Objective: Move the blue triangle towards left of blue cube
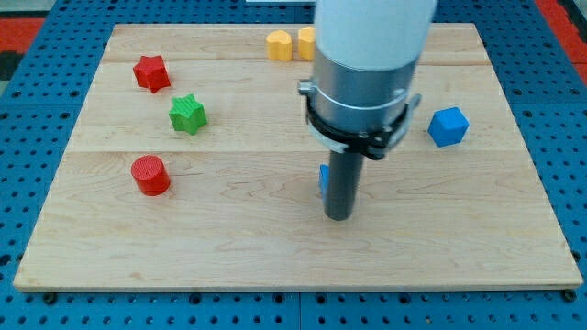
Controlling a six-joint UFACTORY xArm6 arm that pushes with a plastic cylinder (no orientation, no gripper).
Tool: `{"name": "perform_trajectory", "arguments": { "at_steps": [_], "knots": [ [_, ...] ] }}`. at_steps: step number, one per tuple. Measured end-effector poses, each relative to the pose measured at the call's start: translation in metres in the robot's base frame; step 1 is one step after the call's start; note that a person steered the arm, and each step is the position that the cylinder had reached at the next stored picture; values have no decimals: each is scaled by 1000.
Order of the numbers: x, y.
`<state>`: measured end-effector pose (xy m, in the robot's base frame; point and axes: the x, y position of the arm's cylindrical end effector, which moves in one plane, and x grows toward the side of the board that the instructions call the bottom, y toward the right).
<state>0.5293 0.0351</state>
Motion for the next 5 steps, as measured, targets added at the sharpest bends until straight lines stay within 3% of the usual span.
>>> {"name": "perform_trajectory", "arguments": {
  "at_steps": [3, 5],
  "knots": [
    [-99, -15],
    [-157, 79]
  ]
}}
